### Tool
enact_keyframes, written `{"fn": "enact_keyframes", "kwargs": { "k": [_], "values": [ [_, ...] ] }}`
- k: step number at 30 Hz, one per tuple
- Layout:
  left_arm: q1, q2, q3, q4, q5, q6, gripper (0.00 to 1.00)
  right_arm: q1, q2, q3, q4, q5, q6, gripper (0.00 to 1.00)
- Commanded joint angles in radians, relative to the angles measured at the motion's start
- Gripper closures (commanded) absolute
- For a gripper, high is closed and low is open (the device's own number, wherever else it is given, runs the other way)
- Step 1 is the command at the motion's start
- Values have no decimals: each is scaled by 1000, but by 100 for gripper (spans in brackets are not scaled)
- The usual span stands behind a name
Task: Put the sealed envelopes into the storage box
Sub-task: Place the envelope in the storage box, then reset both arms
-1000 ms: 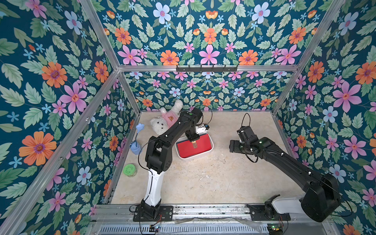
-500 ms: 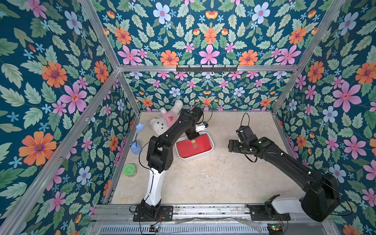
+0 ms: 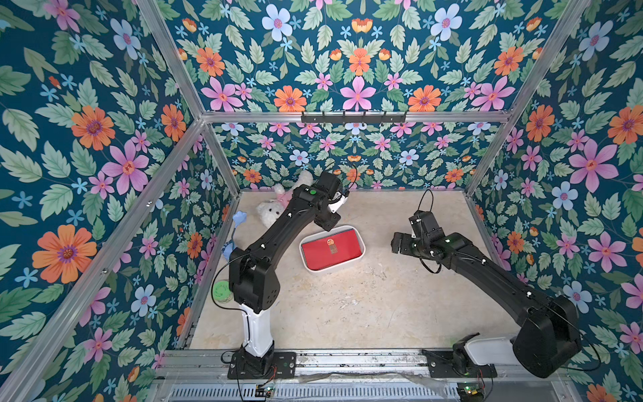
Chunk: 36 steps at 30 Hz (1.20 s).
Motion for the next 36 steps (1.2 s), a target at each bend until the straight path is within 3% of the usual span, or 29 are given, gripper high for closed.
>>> {"fn": "enact_keyframes", "kwargs": {
  "k": [1, 3, 6, 8, 14, 20, 23, 26, 27, 28, 29, 30, 33, 36],
  "values": [
    [0, -82, -121, 258, 96, -302, 60, -12, -17, -17, 126, -185, 0, 7],
    [-1, -132, -218, 359, 182, -436, 59, -9, -25, -29, 161, -316, -16, 15],
    [-15, -190, -359, 461, 260, -587, 59, 7, -45, -43, 142, -365, -22, 29],
    [-40, -239, -435, 479, 195, -631, 59, 8, -62, -66, 117, -356, -15, 42],
    [-52, -418, -632, 423, -49, -749, 55, 7, -56, -138, 134, -317, -7, 59],
    [-40, -491, -780, 330, -151, -835, 53, 22, 9, -103, 164, -295, -1, 65],
    [-20, -519, -836, 351, -158, -864, 51, 24, 30, -83, 170, -283, 4, 60],
    [-10, -542, -870, 387, -166, -867, 46, 24, 43, -51, 147, -215, -2, 29],
    [-7, -552, -885, 407, -179, -856, 43, 25, 39, -47, 148, -189, -1, 11],
    [-1, -565, -901, 432, -193, -834, 38, 24, 32, -45, 149, -152, 2, 1],
    [7, -572, -914, 459, -203, -809, 26, 23, 26, -46, 152, -119, 4, 1],
    [28, -578, -922, 487, -204, -774, 1, 19, 20, -46, 156, -80, 5, 1],
    [122, -578, -936, 579, -201, -677, 1, -36, -11, -41, 166, 38, 0, 1],
    [212, -556, -940, 655, -283, -636, 1, -137, -104, -181, 331, 243, -29, 1]
  ]
}}
